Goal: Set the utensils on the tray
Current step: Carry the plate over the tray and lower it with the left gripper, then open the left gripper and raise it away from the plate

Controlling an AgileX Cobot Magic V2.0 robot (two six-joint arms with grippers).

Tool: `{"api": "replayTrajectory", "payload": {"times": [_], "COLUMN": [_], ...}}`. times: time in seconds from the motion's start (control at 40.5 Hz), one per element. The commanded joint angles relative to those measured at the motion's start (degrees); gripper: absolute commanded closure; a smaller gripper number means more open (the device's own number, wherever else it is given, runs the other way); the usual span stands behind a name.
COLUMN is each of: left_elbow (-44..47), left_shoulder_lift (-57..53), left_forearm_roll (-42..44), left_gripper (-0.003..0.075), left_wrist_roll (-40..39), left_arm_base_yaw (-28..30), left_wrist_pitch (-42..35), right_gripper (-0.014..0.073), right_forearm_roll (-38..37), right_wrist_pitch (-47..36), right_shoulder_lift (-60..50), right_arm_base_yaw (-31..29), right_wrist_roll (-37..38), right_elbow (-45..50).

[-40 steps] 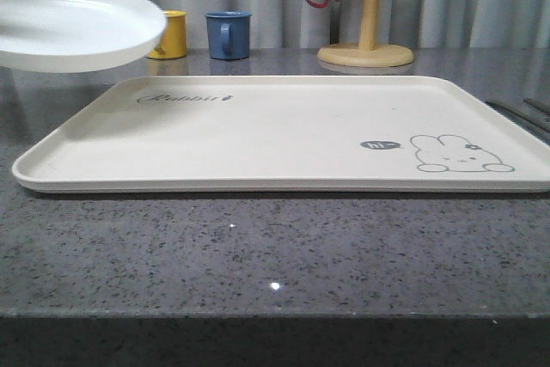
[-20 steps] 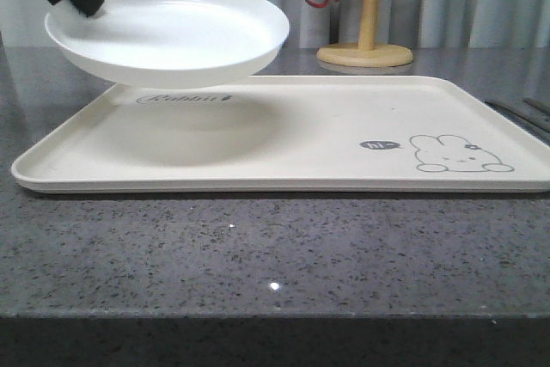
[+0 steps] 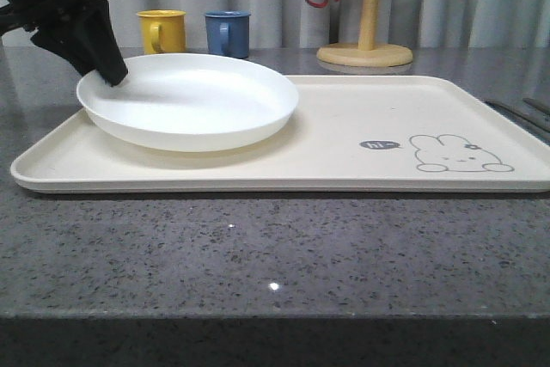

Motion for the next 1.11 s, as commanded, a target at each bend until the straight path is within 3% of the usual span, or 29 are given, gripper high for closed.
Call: {"api": "replayTrajectory", "payload": {"times": [0.0, 0.618, 0.717, 0.939, 1.087], "left_elbow": [-1.5, -1.5, -1.5, -1.5, -1.6], "left_shoulder_lift": [-2.7, -0.4, -0.3, -0.4, -1.7], "left_forearm_roll": [-1.0, -1.9, -1.9, -0.6, 1.6], "left_gripper": [0.0739, 0.0729, 0.067, 0.043, 0.0418], "left_wrist_roll": [0.0, 0.0, 0.0, 0.0, 0.0], "left_arm_base_yaw": [-0.6, -1.5, -1.5, -1.5, -1.5], "left_wrist_pitch": [-2.2, 0.4, 0.4, 0.4, 0.1], "right_gripper": [0.0117, 0.0117, 0.0117, 0.0117, 0.0117], "right_forearm_roll": [-0.8, -0.8, -0.8, -0.8, -0.8], "right_wrist_pitch": [-3.5, -3.5, -3.5, -3.5, -3.5], "right_shoulder_lift": [0.3, 0.3, 0.3, 0.3, 0.3], "right_arm_base_yaw": [-0.3, -0.3, -0.3, -0.3, -0.3], "right_wrist_roll": [-0.3, -0.3, -0.3, -0.3, -0.3], "right_elbow": [-1.4, -1.4, -1.4, -1.4, -1.4]}}
